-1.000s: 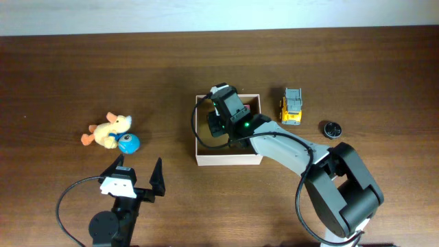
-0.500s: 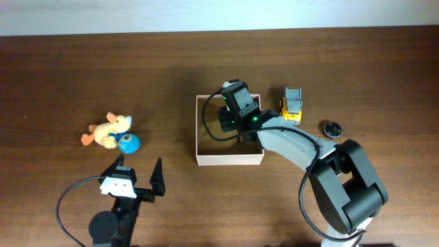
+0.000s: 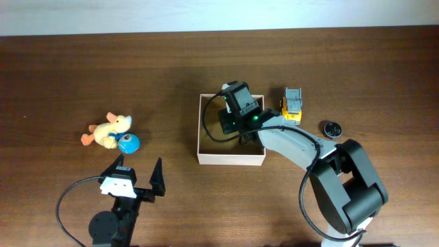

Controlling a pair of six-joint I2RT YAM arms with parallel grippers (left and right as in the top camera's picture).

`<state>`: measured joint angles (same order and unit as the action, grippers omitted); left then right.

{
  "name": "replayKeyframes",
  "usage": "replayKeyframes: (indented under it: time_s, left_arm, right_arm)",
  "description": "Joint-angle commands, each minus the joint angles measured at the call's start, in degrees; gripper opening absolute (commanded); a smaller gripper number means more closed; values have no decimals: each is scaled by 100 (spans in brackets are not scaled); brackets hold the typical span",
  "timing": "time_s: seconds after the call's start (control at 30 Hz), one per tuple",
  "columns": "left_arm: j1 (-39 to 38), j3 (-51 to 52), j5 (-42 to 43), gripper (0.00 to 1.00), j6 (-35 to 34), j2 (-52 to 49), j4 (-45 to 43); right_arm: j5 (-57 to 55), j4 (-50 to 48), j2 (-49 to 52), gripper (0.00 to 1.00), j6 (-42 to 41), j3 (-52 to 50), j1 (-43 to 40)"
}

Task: Pack container
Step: 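Raise the right gripper and move it over the toy dump truck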

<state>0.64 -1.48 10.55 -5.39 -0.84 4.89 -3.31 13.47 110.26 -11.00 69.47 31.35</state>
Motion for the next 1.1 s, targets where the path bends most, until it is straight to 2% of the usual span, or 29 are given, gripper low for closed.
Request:
replayKeyframes:
  time_s: [0.0, 0.37, 0.53, 0.63, 0.73, 0.97, 1.07]
  left_arm:
    - [-26, 35, 61, 99, 111, 55, -13]
    - [-26, 35, 61, 99, 111, 55, -13]
    - [-26, 35, 61, 99, 111, 55, -13]
    - [-26, 35, 61, 99, 111, 55, -13]
    - [-26, 35, 61, 99, 111, 55, -13]
    - [-26, 35, 61, 99, 111, 55, -13]
    - [-26, 35, 61, 99, 111, 55, -13]
  right_arm:
    - [205, 291, -146, 44, 289, 378, 210]
    - [243, 2186, -522, 45, 614, 1998, 538]
    - [-302, 3084, -741, 46, 356, 2704, 389]
    - [-839, 3571, -914, 52, 22, 2962, 116]
    - [-1115, 3934, -1027, 53, -205, 3023, -245]
    - [-1010, 4498, -876, 54, -494, 3003, -1349]
    - [-914, 4492, -782, 57, -494, 2920, -1659]
